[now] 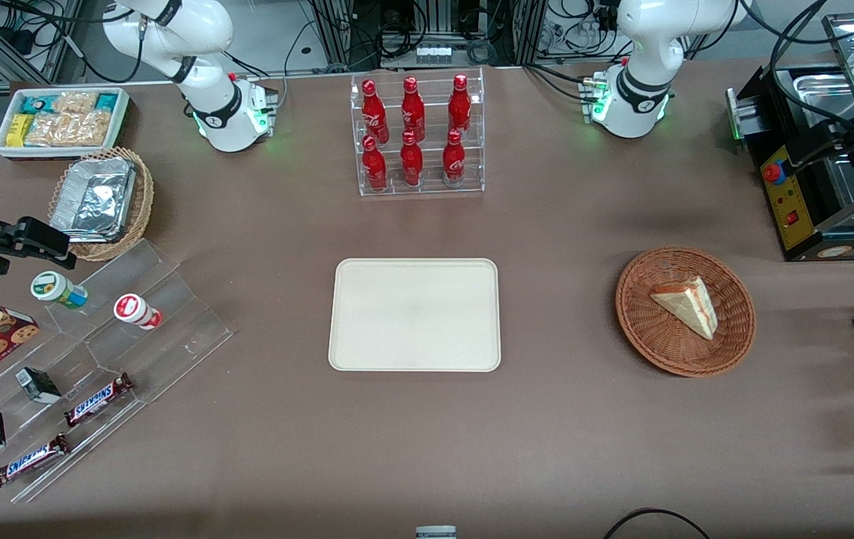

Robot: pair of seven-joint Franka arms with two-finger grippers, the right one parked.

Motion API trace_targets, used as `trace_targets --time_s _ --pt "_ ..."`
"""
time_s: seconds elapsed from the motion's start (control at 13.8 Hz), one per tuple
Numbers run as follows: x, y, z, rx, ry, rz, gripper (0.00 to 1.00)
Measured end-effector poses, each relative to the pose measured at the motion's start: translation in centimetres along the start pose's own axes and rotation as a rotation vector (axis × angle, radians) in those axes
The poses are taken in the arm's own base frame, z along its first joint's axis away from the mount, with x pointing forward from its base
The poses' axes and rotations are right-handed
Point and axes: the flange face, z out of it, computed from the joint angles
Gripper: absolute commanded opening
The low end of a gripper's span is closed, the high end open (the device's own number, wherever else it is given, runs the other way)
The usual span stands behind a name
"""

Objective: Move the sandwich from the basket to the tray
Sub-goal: 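Move the left gripper over the wicker basket toward the wrapped sandwich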

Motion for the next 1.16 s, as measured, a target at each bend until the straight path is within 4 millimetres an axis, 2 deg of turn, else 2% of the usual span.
trace_targets --time_s 0.29,0.44,0.65,0.87,1.16 --pt "0.0 -0.4 -0.3 -0.001 -0.001 -0.005 1.00" --pt "0.6 -0.7 0.8 0.000 -0.028 -0.046 1.00" --pt "2.7 -1.4 5.0 0.009 -0.107 -0.163 1.00" --pt "5.1 -2.0 8.7 0.024 -0.127 -0.424 1.00" --pt "8.2 -1.3 16.2 0.014 -0.063 -0.709 1.00"
